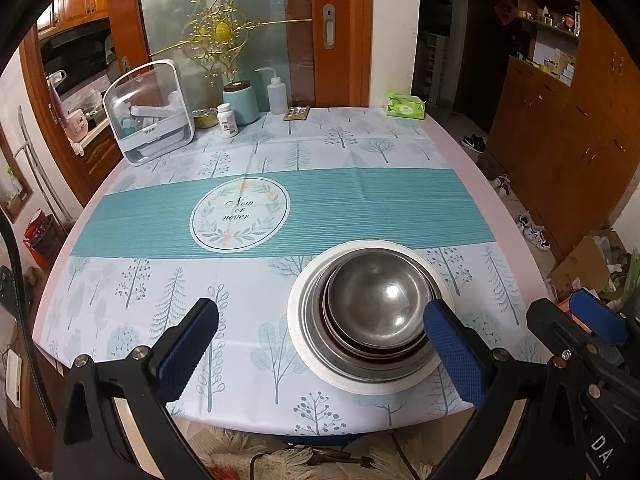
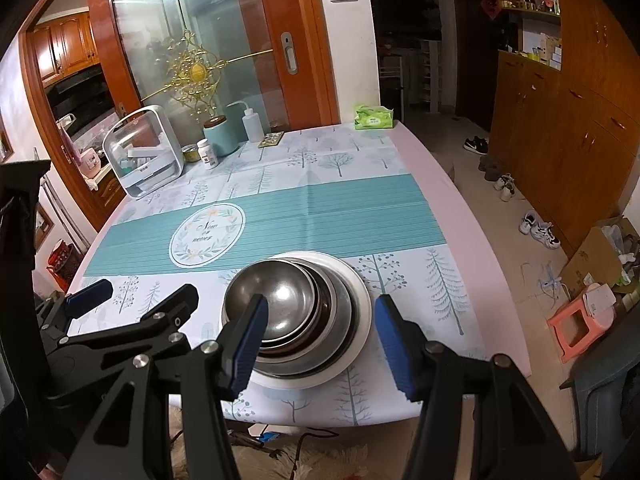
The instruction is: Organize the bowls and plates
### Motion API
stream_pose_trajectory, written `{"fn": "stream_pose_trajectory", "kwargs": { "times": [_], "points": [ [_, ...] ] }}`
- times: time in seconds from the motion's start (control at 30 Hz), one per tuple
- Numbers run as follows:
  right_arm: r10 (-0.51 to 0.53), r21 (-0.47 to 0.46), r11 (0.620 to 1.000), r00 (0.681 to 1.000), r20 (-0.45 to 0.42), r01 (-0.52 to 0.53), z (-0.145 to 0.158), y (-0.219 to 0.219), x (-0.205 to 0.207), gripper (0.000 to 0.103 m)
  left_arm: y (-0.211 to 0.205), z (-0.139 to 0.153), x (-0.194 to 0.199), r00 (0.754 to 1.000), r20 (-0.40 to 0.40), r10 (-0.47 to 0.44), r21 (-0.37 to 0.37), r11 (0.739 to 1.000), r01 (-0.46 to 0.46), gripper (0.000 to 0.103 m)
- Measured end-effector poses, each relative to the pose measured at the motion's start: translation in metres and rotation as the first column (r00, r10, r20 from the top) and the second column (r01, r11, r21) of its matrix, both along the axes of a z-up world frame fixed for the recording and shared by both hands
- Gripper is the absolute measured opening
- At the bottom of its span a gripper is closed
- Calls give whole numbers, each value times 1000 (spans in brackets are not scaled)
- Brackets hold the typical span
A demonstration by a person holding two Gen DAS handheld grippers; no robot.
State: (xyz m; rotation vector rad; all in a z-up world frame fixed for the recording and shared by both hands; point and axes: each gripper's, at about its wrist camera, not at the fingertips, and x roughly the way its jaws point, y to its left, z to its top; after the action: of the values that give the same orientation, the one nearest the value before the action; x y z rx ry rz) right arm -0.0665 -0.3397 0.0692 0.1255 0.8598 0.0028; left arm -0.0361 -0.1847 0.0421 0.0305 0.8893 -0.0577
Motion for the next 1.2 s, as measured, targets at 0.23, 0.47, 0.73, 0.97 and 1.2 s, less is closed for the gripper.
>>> {"fn": "stream_pose_trajectory", "kwargs": {
  "times": [0.23,0.47,0.73,0.97,1.2],
  "points": [
    [11,-2,1000,1000,-1,-11,0,3,2,56,4,-1,2,1000,-5,11,-5,1000,-11,102],
    [5,-1,1000,1000,-10,-5,-3,4,7,56,6,-1,4,1000,-10,15,-3,1000,-15,102],
    [0,-3,1000,1000,-15,0,-5,3,9,56,7,-3,8,1000,-20,11,-2,1000,-11,102],
    [-5,1,1000,1000,-17,5,-6,2,10,56,7,-4,9,1000,-24,9,-2,1000,-9,102],
    [-6,0,1000,1000,-17,6,-6,1,10,56,8,-4,10,1000,-25,8,-2,1000,-8,102]
  ]
}}
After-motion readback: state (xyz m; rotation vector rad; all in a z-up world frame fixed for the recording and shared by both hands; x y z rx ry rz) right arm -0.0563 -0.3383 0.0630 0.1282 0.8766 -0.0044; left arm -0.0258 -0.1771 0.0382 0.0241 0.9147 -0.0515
